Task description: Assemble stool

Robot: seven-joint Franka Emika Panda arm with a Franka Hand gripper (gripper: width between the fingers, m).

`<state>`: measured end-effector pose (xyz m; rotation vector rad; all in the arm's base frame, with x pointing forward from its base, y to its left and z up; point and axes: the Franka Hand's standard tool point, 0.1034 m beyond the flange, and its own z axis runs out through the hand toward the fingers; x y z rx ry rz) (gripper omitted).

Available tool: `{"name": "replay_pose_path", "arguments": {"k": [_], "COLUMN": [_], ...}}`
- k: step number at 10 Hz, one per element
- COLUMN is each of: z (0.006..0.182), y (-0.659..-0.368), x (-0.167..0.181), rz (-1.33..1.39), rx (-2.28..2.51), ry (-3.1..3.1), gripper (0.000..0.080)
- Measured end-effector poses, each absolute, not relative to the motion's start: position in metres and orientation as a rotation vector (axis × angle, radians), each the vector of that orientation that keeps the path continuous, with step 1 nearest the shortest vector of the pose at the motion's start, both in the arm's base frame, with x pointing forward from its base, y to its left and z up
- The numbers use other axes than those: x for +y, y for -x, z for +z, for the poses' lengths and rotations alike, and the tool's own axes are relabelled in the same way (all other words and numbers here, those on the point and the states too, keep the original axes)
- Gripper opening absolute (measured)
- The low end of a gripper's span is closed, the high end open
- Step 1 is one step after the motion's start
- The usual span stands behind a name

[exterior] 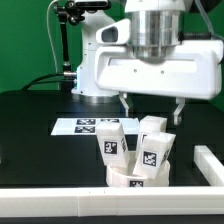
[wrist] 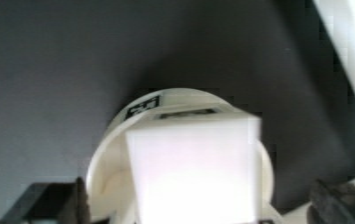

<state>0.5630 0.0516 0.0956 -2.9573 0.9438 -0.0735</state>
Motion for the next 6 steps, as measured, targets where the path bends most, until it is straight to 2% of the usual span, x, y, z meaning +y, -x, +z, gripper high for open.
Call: {"name": "replay_pose_path", "arguments": {"k": [6], "z": [0.0925], "y": [-0.5629], "x": [0.0506], "rz": [-0.074], "rx": [0.945], "ry": [2.960], "gripper": [0.0649]}}
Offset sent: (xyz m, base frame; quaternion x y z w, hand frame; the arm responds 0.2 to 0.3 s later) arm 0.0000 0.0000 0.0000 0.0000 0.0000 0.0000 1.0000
